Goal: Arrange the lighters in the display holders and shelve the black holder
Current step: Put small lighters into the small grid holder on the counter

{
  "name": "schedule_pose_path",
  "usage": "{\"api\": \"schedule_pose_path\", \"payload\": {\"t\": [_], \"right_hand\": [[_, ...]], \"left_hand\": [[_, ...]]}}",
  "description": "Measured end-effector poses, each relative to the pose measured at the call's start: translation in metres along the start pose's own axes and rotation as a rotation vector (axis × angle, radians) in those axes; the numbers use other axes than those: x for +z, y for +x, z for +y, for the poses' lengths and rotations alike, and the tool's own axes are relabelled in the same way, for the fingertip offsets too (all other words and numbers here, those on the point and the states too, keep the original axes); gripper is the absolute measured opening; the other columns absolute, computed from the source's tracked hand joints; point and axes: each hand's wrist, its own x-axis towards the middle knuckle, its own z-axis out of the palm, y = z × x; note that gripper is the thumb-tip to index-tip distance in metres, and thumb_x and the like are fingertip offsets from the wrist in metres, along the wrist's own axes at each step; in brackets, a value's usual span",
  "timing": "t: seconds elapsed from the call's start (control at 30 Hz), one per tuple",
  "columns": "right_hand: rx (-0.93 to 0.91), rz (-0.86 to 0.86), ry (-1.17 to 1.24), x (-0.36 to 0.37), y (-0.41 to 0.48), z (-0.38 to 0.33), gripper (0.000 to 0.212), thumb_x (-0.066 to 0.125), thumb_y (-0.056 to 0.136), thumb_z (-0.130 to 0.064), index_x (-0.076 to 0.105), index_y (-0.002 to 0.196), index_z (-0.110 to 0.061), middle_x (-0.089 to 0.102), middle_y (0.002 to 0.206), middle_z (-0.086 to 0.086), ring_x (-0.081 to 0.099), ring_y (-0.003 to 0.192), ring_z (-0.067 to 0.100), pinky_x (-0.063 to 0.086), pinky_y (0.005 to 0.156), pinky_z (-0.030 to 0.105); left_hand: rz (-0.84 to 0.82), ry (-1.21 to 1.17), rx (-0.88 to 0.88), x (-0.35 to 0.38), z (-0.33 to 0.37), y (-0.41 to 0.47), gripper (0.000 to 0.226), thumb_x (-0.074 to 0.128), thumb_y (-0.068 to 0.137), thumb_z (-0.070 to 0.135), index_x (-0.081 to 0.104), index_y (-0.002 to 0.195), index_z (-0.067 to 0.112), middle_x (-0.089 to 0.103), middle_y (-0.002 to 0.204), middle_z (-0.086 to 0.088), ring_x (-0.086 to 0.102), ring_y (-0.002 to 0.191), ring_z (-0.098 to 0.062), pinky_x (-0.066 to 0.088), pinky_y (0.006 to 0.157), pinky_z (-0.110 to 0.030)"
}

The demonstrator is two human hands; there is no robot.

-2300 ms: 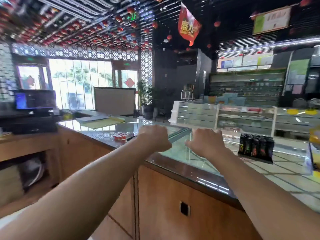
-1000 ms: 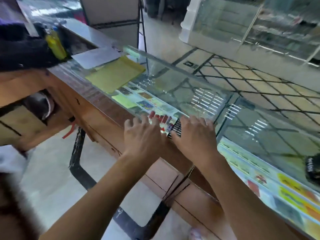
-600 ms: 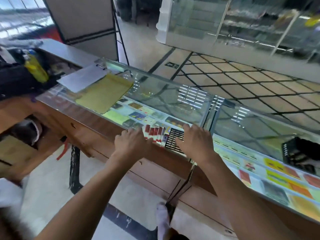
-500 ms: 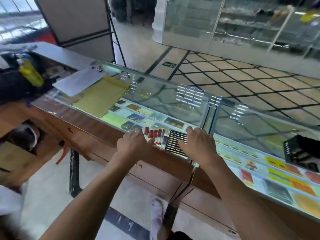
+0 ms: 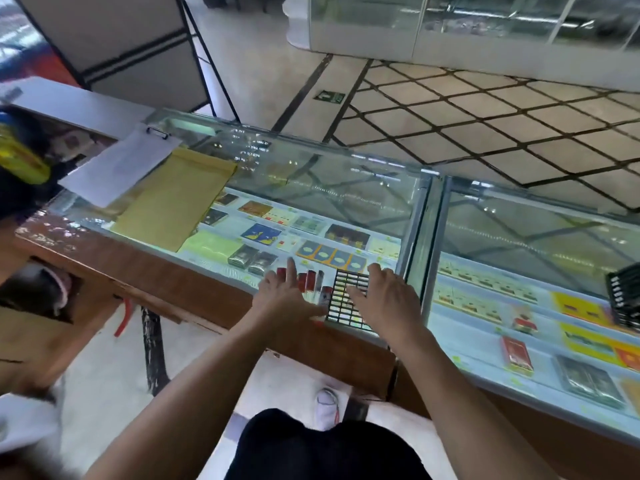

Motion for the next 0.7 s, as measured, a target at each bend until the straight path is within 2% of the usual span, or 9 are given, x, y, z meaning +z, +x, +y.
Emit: {"api": "schedule_pose_path", "payload": {"t": [0.2,0.3,0.4,0.5,0.6,0.7], "right_hand": [[0.001,-0.050,-0.056,0.003,0.013,0.010,0.065,0.055,0.100,-0.056,0.040,0.149,-0.016,0.054,0.142,0.012,0.053,0.131,0.034,0.047,0.102,0.046],[0.017,-0.040,-0.033,0.007,0.012,0.018,0.064,0.056,0.100,-0.054,0.041,0.149,-0.016,0.053,0.144,0.011,0.052,0.133,0.033,0.047,0.103,0.044],[0.037,0.000,-0.043,0.009,0.011,0.023,0.059,0.054,0.103,-0.051,0.042,0.149,-0.016,0.053,0.145,0.011,0.053,0.133,0.032,0.046,0.105,0.044],[0.026,0.019,-0.060,0.009,0.015,0.022,0.057,0.051,0.104,-0.047,0.041,0.150,-0.016,0.052,0.147,0.010,0.052,0.133,0.031,0.046,0.104,0.043],[0.013,0.034,-0.043,0.006,0.022,0.016,0.059,0.051,0.105,-0.046,0.039,0.153,-0.016,0.049,0.151,0.011,0.051,0.135,0.031,0.047,0.104,0.042],[0.008,0.051,-0.043,0.007,0.028,0.013,0.057,0.053,0.104,-0.043,0.041,0.152,-0.015,0.049,0.151,0.012,0.052,0.133,0.032,0.049,0.101,0.043]], "left_hand": [[-0.056,0.057,0.020,-0.011,0.019,0.023,0.127,0.064,0.082,0.077,-0.018,0.163,0.024,-0.001,0.166,-0.034,0.011,0.154,-0.050,0.022,0.123,-0.057],[-0.041,0.113,0.057,-0.007,0.027,0.022,0.115,0.059,0.087,0.074,-0.008,0.165,0.021,0.012,0.162,-0.032,0.020,0.149,-0.049,0.028,0.119,-0.053],[0.019,0.074,0.081,0.000,0.033,0.023,0.101,0.060,0.086,0.067,0.009,0.160,0.021,0.025,0.150,-0.025,0.030,0.140,-0.047,0.037,0.110,-0.052],[0.070,0.028,0.134,0.006,0.039,0.026,0.072,0.061,0.087,0.049,0.025,0.143,0.019,0.033,0.132,-0.017,0.040,0.127,-0.041,0.040,0.095,-0.045],[0.142,-0.029,0.163,0.014,0.040,0.033,0.053,0.057,0.090,0.030,0.030,0.134,0.018,0.036,0.124,-0.014,0.048,0.116,-0.040,0.038,0.084,-0.042],[0.189,-0.003,0.224,0.016,0.038,0.041,0.051,0.056,0.090,0.020,0.031,0.134,0.017,0.040,0.119,-0.014,0.055,0.104,-0.041,0.041,0.077,-0.043]]}}
